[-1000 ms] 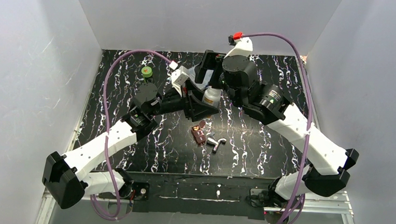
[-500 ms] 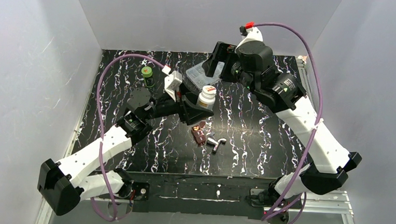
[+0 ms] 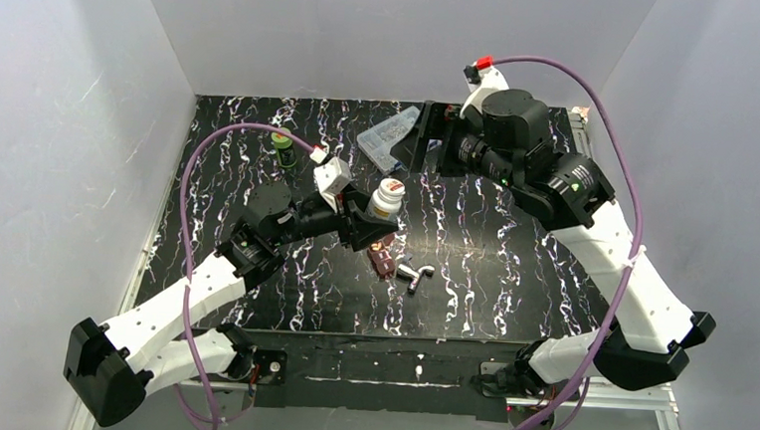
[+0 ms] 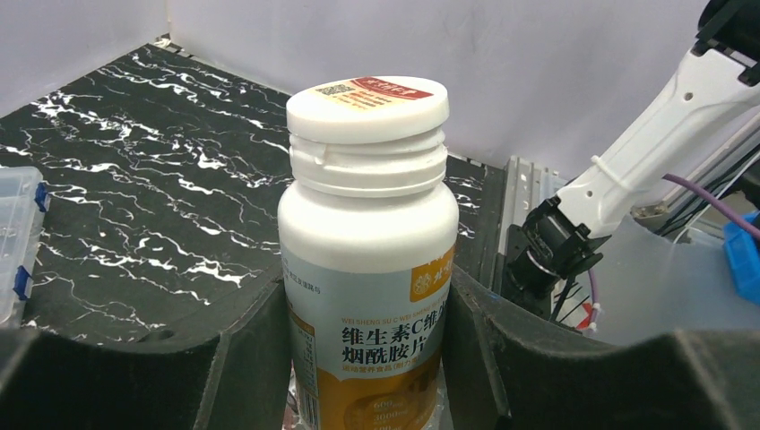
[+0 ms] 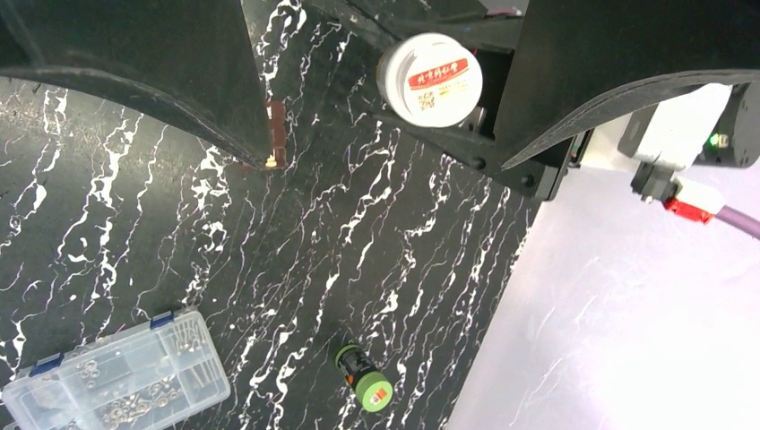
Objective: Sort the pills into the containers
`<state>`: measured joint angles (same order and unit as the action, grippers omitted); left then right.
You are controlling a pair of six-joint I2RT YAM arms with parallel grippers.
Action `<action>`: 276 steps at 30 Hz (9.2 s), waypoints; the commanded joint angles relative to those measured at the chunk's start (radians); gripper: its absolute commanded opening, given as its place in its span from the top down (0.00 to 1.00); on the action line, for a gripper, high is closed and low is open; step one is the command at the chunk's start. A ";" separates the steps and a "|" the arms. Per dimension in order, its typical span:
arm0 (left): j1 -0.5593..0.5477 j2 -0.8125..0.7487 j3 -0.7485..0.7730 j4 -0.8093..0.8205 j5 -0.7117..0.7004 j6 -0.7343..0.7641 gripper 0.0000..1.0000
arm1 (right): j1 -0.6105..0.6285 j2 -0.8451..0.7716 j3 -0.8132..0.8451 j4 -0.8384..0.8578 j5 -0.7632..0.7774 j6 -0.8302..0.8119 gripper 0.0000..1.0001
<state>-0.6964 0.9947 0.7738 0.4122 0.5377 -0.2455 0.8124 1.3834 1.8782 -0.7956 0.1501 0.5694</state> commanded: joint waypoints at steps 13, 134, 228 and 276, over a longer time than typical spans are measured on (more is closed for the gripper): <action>0.002 -0.035 -0.038 0.044 0.006 0.093 1.00 | 0.090 0.028 -0.026 -0.075 -0.102 -0.124 0.08; 0.002 -0.109 -0.027 -0.557 -0.524 -0.017 0.02 | -0.333 0.223 -0.574 0.463 0.351 -0.138 0.02; 0.053 0.556 -0.146 -0.115 -0.475 -0.577 1.00 | -0.025 0.534 -0.570 0.403 -0.201 0.025 0.96; 0.094 0.255 -0.092 -0.402 -0.564 -0.421 1.00 | 0.014 0.490 -0.228 0.177 -0.055 -0.014 0.65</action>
<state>-0.6167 1.3296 0.6392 0.0937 0.0292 -0.7120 0.8272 1.9198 1.6192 -0.5602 0.0734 0.5888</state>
